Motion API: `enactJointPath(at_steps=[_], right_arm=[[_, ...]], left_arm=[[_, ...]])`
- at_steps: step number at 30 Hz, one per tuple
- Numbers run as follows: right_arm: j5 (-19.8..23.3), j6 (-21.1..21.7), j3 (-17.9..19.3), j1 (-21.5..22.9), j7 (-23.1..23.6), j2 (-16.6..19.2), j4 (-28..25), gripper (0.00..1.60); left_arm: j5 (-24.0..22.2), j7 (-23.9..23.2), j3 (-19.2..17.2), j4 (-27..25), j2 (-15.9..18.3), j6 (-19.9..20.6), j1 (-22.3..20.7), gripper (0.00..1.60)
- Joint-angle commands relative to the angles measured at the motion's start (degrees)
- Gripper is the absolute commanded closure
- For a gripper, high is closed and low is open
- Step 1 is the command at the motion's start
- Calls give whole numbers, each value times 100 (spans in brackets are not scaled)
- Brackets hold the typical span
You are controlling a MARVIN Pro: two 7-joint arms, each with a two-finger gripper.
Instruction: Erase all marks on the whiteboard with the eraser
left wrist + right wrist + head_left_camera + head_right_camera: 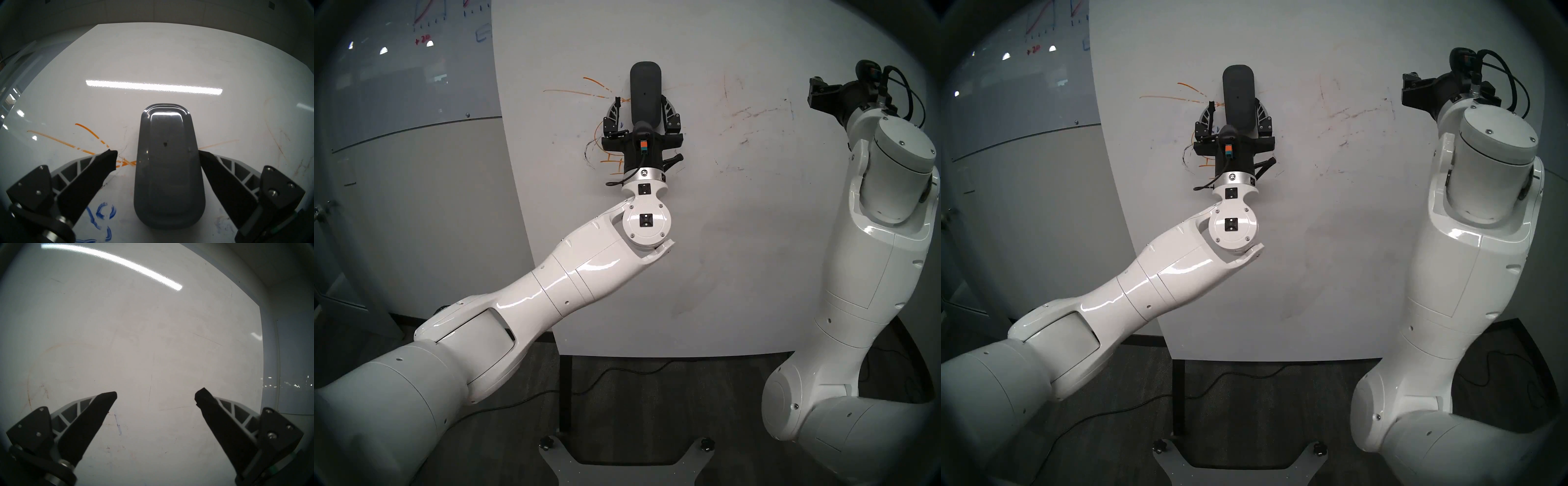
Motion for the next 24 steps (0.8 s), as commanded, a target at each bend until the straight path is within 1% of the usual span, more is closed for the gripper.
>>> enactJointPath(at_steps=[1, 3, 6, 7, 13, 24], right_arm=[[-11, 4, -14, 50, -16, -1, -63, 0], [-10, 4, -14, 49, -17, 0, -63, 0], [-9, 4, -14, 49, -18, 0, -63, 0], [-8, 4, -14, 49, -18, 1, -63, 0], [-6, 5, -15, 49, -20, 2, -63, 0], [-2, 6, -16, 49, -24, 5, -63, 0]], left_arm=[[-18, 11, -69, -57, -16, -2, -85, 0], [-60, -84, -55, -96, 30, -99, -72, 0], [-115, -92, -65, -143, 34, -140, -43, 0], [-78, -79, -48, -148, 48, -97, -51, 0], [-187, -109, -62, -214, 75, -112, -21, 0], [-82, -110, 45, -354, 213, 62, 2, 0]])
